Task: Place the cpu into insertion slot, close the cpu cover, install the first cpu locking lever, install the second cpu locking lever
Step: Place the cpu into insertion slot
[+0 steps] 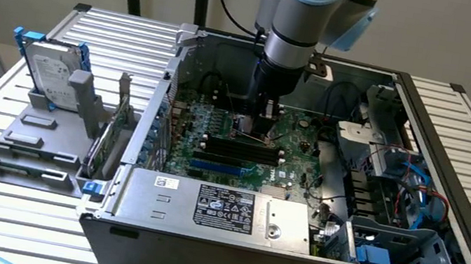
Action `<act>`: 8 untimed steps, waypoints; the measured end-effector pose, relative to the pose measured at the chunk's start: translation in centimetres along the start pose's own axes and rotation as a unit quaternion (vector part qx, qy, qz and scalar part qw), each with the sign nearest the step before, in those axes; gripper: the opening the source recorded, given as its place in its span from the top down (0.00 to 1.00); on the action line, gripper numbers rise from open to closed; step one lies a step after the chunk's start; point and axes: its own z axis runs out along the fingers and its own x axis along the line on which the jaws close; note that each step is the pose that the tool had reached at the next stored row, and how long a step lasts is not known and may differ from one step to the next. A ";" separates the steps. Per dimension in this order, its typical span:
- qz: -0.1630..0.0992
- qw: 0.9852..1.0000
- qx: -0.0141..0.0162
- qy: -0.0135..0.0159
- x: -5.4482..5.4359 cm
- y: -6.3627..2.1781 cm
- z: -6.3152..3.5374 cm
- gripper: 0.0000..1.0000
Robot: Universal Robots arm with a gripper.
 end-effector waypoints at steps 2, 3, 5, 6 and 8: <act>0.001 1.000 0.000 0.000 0.1 0.00 0.07 0.45; 0.002 1.000 0.000 -0.001 0.1 0.00 0.11 0.45; 0.003 1.000 0.000 -0.001 0.2 0.01 0.18 0.45; 0.003 1.000 0.000 -0.001 0.2 0.01 0.22 0.45; 0.005 1.000 0.000 -0.001 0.2 0.02 0.29 0.45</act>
